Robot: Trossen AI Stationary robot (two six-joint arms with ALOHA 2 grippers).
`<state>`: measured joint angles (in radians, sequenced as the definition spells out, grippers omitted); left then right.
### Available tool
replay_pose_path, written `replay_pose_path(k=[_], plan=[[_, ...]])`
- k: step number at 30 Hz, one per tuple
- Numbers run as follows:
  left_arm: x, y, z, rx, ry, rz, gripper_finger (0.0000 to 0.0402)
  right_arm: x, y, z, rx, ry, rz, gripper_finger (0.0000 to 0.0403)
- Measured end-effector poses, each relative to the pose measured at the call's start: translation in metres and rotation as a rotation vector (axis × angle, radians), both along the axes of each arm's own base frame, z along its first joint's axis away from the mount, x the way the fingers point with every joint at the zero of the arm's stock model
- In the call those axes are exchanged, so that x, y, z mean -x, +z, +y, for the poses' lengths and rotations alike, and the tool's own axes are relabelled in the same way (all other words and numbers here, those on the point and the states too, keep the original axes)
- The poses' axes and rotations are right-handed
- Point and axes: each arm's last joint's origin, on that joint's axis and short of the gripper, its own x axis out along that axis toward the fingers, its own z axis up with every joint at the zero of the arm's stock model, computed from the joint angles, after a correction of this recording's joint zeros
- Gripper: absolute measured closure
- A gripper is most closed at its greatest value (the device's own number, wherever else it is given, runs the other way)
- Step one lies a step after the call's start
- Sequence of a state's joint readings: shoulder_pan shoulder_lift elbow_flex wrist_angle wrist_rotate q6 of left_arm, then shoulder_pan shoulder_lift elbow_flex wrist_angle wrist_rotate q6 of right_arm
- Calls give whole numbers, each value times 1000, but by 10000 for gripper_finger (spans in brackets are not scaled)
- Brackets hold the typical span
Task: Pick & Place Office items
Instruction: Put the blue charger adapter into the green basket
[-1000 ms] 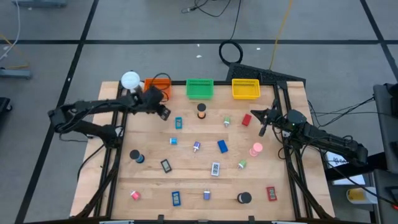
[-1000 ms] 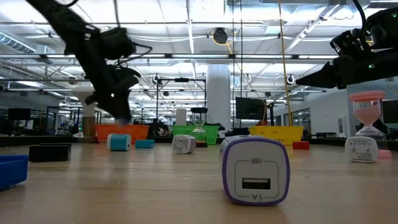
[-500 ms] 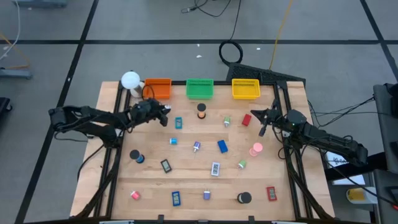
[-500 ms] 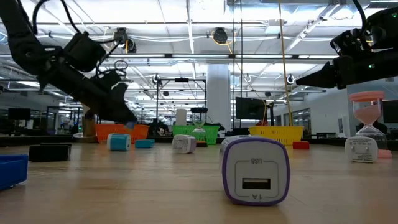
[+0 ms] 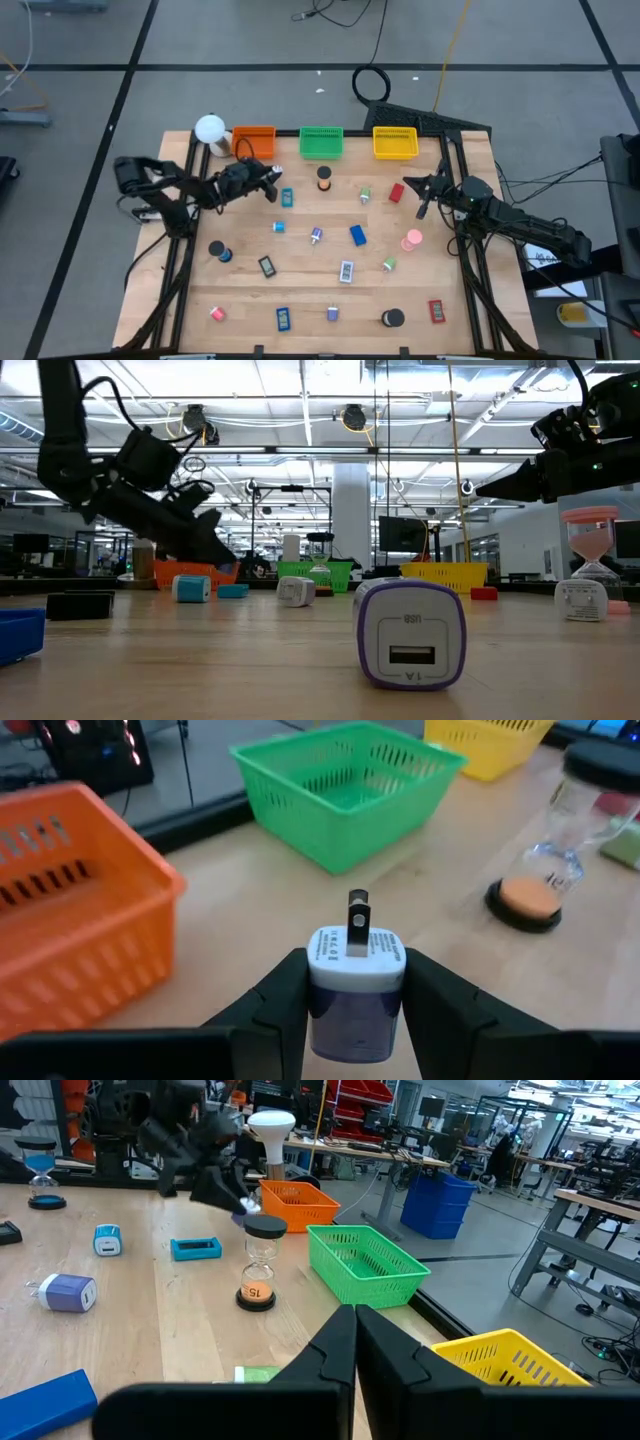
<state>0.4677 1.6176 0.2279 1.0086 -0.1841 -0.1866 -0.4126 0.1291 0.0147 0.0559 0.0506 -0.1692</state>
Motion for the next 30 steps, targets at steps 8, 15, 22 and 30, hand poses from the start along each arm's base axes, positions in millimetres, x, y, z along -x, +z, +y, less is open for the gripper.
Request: replay_pose_path(k=[8, 15, 22, 30], plan=[[-18, -17, 0, 26, -31, 63, 271, 0, 0, 0, 0, 0, 1, 403], [-20, -18, -6, 31, -61, 85, 228, 0, 0, 0, 0, 0, 0, 403], [-15, -10, -8, 36, -68, 129, 202, 0, 0, 0, 0, 0, 1, 403], [-8, 18, -12, 157, -83, 205, 183, 0, 0, 0, 0, 0, 0, 403]])
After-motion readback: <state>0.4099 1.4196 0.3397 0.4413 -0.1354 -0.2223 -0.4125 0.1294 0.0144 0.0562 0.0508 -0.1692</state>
